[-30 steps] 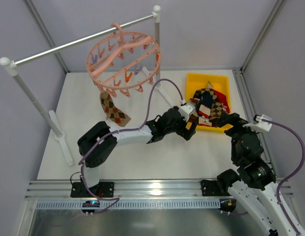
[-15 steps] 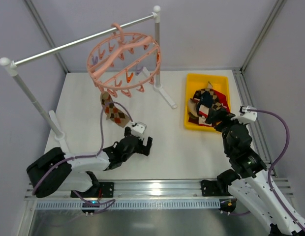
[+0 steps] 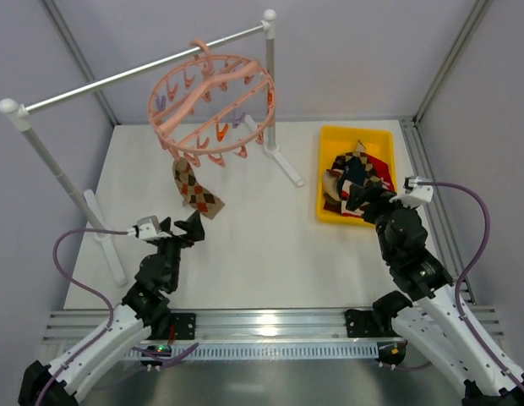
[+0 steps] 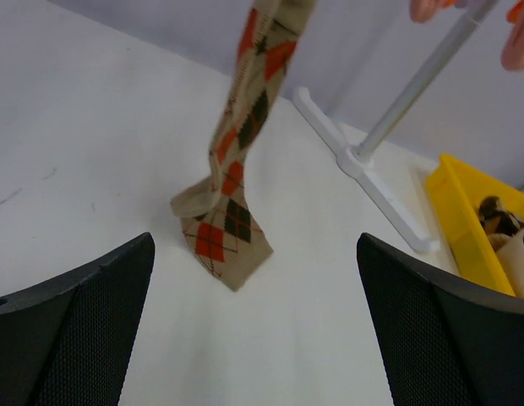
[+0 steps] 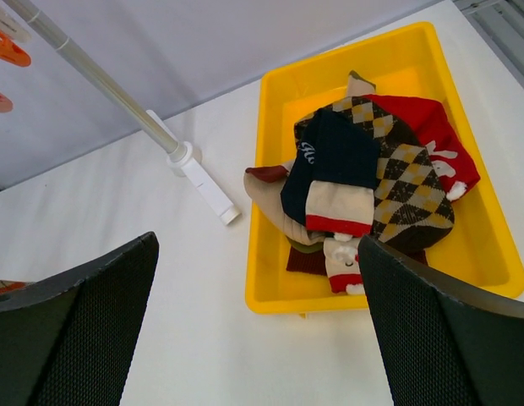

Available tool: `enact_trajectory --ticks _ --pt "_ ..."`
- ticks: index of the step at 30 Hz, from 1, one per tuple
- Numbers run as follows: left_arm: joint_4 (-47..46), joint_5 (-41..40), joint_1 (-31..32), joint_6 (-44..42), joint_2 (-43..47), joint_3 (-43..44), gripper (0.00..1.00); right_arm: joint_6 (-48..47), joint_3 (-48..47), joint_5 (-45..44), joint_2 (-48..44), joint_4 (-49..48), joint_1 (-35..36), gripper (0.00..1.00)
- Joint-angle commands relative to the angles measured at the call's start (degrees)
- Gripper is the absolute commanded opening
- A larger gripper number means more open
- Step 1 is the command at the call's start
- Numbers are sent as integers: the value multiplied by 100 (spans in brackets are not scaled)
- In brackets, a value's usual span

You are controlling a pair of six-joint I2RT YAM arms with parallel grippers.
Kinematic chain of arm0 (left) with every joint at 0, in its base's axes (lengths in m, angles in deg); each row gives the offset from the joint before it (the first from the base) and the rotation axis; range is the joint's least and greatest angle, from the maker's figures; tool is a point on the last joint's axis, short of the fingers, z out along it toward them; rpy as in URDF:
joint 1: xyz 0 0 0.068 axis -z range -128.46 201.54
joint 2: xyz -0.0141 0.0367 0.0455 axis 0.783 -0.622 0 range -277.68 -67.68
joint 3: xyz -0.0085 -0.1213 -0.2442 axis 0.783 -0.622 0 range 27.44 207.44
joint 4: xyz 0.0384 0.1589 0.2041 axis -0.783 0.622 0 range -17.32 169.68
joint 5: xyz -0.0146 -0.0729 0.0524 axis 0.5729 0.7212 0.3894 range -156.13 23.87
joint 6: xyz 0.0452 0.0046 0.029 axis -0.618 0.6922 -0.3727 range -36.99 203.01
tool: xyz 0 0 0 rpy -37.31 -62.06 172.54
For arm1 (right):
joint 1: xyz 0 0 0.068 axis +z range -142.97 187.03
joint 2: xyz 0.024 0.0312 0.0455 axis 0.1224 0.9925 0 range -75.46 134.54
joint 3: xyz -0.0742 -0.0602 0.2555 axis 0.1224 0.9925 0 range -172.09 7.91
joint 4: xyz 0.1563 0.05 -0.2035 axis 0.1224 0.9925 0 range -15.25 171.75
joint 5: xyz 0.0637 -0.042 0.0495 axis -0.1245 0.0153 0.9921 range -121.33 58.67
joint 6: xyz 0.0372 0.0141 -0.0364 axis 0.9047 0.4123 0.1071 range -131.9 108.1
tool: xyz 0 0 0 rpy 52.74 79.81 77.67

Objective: Remove the socks clipped to the hanger

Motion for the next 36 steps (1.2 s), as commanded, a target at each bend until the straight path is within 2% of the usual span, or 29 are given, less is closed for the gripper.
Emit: enact_trajectory --ticks 1,3,4,6,8,10,14,19,26,32,33,34,35,36 --pt "157 -71 -655 49 200 -88 100 142 -28 309 121 -386 -13 100" --pt "-18 228 -1172 162 -44 -53 100 151 -46 380 165 -378 -5 100" --pt "-123 656 -1341 189 -185 26 99 160 -63 424 165 -378 -13 100" --pt "-501 1098 -1762 224 -833 166 100 142 -63 416 104 -360 -5 100" --pt "-817 1424 -1939 207 -1353 395 100 134 -55 381 -1 -299 -5 100" --pt "-1537 1617 -2124 172 -1984 457 100 107 -63 355 -89 -255 -5 100" --pt "-2118 2083 -2353 198 -2822 685 100 46 -81 241 -187 -114 -5 100" --pt "-2786 2417 -2406 277 -3490 739 100 28 -107 214 -222 -70 -5 100" --pt "-3014 2541 -2546 233 -4106 1107 100 19 -99 275 -134 -123 4 99" --pt "-3183 2164 -2599 286 -4721 1450 99 -51 -99 249 -195 -79 -5 100" --pt "-3218 2163 -2608 269 -4844 1529 98 -60 -99 240 -230 -70 -5 100" --pt "-3235 2181 -2599 260 -4897 1556 92 -77 -99 223 -231 -53 -5 100" --pt "-3279 2216 -2608 268 -4959 1582 73 -77 -99 223 -239 -53 -5 100" --pt "-3332 2251 -2599 286 -5011 1600 60 -77 -107 223 -248 -44 -13 100"
